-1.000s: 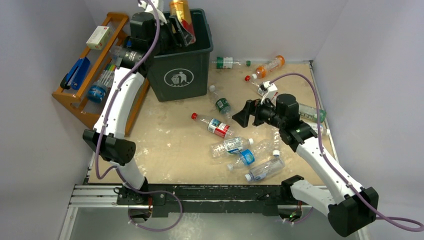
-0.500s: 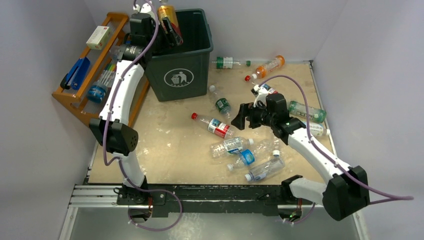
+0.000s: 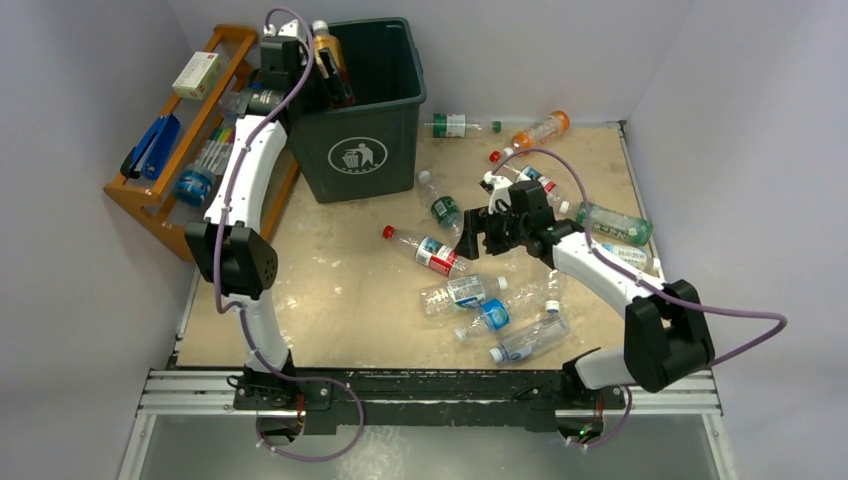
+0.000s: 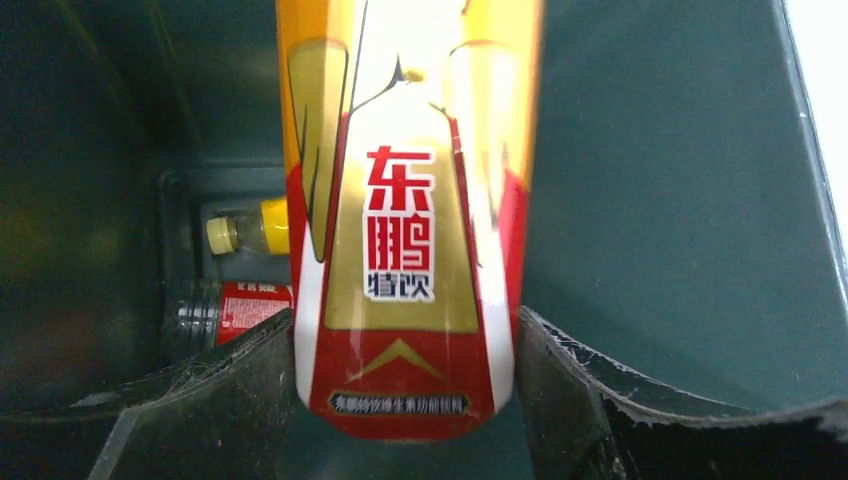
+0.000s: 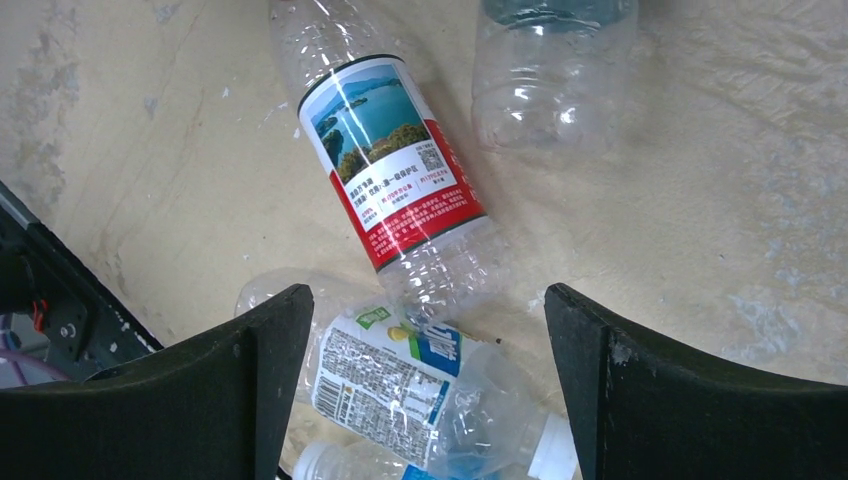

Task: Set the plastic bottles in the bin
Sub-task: Place the plastic bottle in the trash bin, then pick up the plastic bottle at the center of the board.

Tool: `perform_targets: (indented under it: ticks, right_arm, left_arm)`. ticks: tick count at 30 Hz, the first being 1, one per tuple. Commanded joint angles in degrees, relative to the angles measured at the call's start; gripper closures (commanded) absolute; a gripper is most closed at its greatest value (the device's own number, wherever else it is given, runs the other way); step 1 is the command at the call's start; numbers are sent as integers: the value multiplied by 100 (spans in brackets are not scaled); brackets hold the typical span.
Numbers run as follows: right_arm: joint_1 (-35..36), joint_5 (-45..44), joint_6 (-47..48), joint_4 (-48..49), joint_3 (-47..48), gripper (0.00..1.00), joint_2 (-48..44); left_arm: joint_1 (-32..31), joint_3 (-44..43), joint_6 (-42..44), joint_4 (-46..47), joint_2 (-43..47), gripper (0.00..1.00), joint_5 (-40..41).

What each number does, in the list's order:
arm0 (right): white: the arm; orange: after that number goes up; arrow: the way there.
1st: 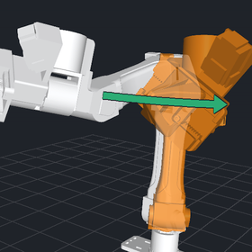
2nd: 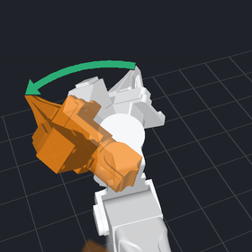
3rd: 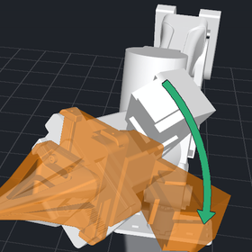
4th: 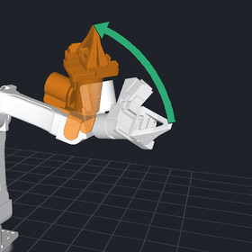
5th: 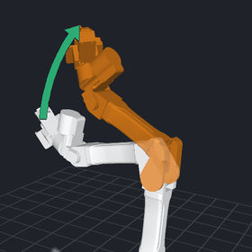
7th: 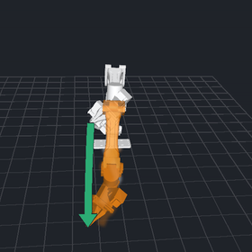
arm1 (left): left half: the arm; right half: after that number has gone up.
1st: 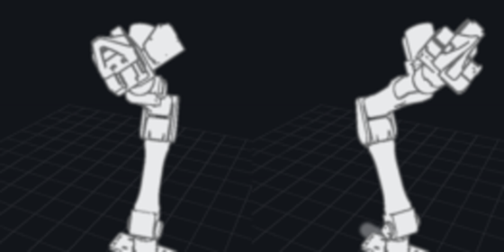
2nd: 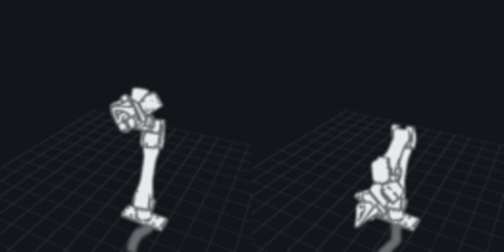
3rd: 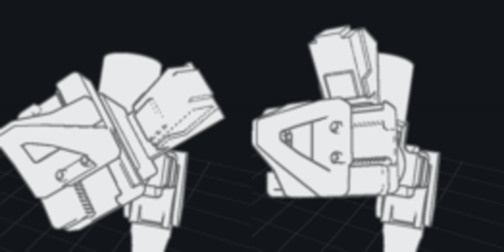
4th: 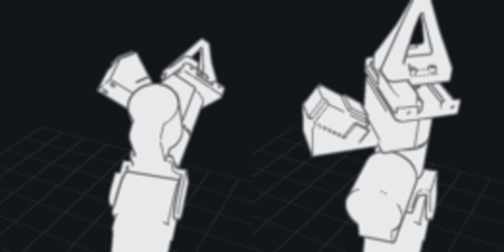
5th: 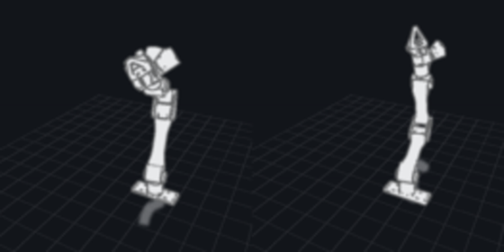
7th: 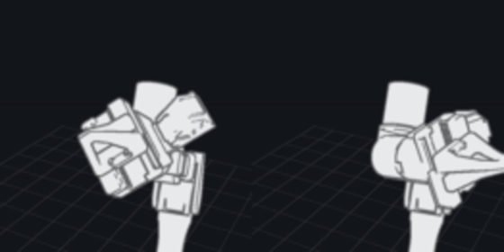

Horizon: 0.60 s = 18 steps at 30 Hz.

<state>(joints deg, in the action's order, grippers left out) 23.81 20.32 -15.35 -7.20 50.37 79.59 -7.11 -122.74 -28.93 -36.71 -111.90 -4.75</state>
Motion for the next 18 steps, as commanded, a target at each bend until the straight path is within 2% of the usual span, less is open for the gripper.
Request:
perform_targets:
  ticks: [1, 11, 18]
  right_arm:
    - [148, 86, 279, 108, 336, 12, 115]
    - [511, -671, 371, -10, 661, 12, 676]
    - [830, -1145, 430, -100, 831, 11, 1145]
  left_arm:
    - [35, -106, 28, 238, 264, 26, -2]
    - [35, -256, 37, 21, 458, 22, -28]
    - [35, 100, -115, 77, 946, 20, -165]
